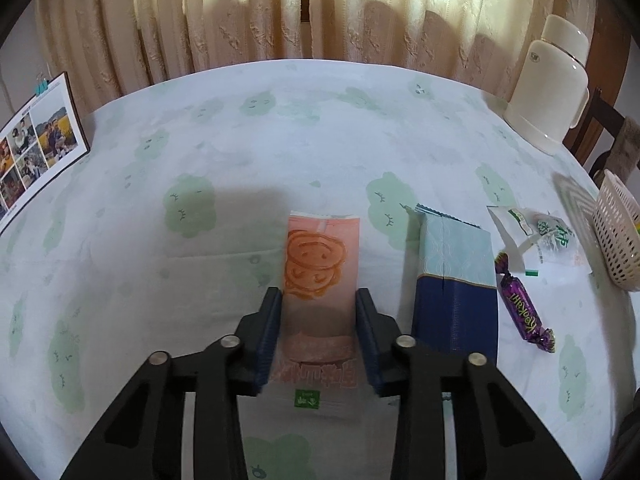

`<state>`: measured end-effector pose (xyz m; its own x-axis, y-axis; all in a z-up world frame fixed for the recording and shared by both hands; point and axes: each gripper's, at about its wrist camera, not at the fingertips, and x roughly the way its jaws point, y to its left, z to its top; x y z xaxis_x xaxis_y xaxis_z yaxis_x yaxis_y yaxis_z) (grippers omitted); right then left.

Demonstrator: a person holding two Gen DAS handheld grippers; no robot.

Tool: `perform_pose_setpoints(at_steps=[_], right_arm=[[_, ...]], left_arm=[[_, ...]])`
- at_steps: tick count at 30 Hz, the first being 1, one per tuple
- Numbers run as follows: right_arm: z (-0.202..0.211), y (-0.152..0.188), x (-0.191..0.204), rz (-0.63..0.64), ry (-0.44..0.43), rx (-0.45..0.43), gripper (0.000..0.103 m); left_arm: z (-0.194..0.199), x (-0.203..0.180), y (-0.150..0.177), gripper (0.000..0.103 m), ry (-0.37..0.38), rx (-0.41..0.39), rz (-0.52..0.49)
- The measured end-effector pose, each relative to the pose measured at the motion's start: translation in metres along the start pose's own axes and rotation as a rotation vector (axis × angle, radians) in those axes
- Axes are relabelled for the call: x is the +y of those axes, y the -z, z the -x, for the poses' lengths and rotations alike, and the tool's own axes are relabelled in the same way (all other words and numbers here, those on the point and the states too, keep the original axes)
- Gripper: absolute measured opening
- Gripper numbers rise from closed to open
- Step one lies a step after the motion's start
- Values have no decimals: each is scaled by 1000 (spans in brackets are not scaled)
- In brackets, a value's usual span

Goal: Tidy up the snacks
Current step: 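Grasp the pink smiley-face pack with the left gripper, then grasp the purple candy bar with the right gripper while the left gripper holds the pink pack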

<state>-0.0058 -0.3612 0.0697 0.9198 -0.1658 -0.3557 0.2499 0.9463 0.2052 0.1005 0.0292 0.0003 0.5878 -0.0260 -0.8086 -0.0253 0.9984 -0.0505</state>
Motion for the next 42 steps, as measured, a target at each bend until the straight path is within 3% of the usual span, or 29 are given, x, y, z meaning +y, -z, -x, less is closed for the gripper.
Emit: perform_pose_setpoints(at_steps=[10, 15, 18, 22, 31, 36, 42], right_arm=[[11, 2, 18, 111, 98, -75, 66], [15, 6, 31, 157, 113, -62, 66], [27, 13, 48, 192, 62, -40, 66], [37, 22, 77, 206, -77, 24, 66], [-3, 53, 148, 319, -322, 318, 66], [-21, 79, 187, 413, -392, 438, 54], [-39, 90, 215, 456, -410, 506, 46]], left_arm=[[32, 12, -7, 29, 24, -72, 68], [51, 15, -8, 29, 49, -107, 89], [58, 14, -9, 29, 62, -120, 92], [64, 11, -8, 29, 77, -127, 89], [79, 12, -7, 29, 112, -157, 93], [85, 13, -7, 29, 125, -170, 94], [90, 17, -8, 29, 138, -178, 107]])
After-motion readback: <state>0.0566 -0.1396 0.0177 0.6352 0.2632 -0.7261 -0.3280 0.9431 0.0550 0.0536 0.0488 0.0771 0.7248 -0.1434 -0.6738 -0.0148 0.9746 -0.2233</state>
